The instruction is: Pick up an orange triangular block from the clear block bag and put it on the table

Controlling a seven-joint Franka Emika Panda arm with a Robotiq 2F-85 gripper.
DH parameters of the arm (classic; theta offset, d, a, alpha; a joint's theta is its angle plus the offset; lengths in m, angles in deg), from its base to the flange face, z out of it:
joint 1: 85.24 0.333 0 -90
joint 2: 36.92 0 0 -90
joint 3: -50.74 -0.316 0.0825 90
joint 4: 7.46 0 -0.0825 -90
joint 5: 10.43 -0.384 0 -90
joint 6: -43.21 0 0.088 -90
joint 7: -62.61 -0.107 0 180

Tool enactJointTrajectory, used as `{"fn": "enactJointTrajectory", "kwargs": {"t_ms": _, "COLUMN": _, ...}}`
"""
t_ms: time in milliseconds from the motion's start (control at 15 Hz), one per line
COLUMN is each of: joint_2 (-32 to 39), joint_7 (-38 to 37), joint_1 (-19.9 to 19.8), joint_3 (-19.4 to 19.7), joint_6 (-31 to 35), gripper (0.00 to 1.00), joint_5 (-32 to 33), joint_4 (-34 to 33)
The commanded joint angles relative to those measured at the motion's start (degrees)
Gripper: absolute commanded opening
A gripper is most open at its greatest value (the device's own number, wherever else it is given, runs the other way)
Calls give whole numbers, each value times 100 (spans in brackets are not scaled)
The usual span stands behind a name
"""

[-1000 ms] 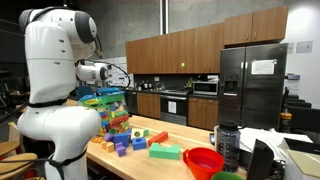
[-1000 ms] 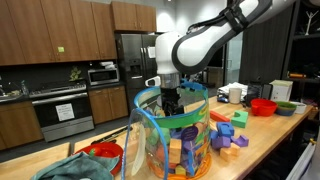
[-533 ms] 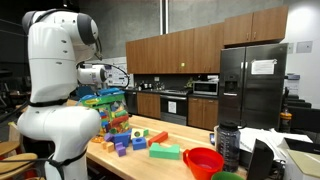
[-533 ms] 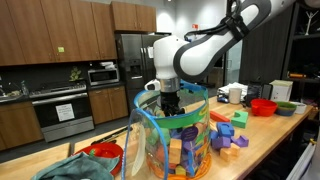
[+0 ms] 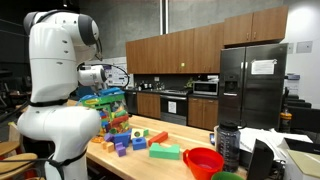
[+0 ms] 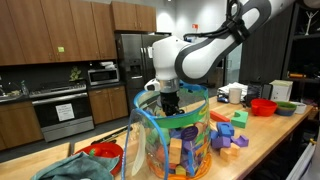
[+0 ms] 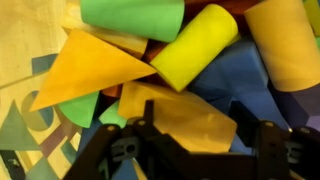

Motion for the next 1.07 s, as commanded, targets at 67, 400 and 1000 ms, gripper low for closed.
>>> {"fn": "enactJointTrajectory", "kwargs": {"t_ms": 67, "joint_2": -32, "joint_7": -211, "joint_1": 6, "joint_3": -4, "joint_6": -10, "gripper": 37, "joint_5": 207, "joint_4": -21}}
{"fn": "enactJointTrajectory", "kwargs": {"t_ms": 400, "joint_2": -44, "joint_7": -335, "joint_1": -11, "joint_3": 16, "joint_6": -28, "gripper": 17, "joint_5": 328, "joint_4": -82}}
{"fn": "enactJointTrajectory", "kwargs": {"t_ms": 1000, "joint_2": -84, "joint_7": 188, "joint_1": -103, "joint_3": 97, "joint_6": -416, "gripper": 9, "joint_5": 177, "joint_4": -450}}
